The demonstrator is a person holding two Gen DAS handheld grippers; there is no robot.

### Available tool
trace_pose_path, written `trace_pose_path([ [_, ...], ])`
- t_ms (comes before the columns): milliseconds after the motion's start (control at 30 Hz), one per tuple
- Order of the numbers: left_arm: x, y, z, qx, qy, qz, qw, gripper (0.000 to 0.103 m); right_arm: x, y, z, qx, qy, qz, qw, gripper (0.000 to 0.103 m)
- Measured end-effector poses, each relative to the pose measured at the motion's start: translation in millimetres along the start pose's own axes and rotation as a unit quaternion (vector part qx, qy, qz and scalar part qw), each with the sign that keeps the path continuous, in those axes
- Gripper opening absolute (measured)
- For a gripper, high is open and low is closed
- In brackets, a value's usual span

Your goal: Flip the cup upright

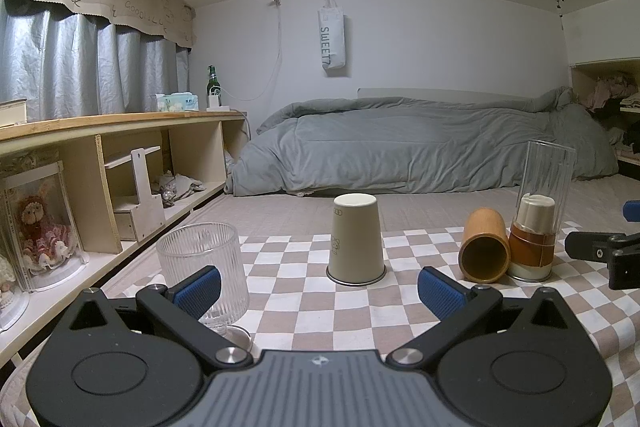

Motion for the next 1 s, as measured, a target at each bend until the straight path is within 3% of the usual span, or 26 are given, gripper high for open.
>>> trace_pose_path([
  [1000,-1.8,-2.6,-0.9,0.001,-0.001,0.000,1.0000,0.103,-0.3,-0.3,1.0,0.000,0.001,-0.001,1.000,0.103],
])
Point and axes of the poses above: each gripper's, at about its wrist camera, not at the fingertips, and z roughly the way its jaws point, y to its right, x to its top, the point moved 10 cm from there along z, roughly the way its jaws point, and after that the axes turned 11 degrees about -x, right-handed, at the moved point
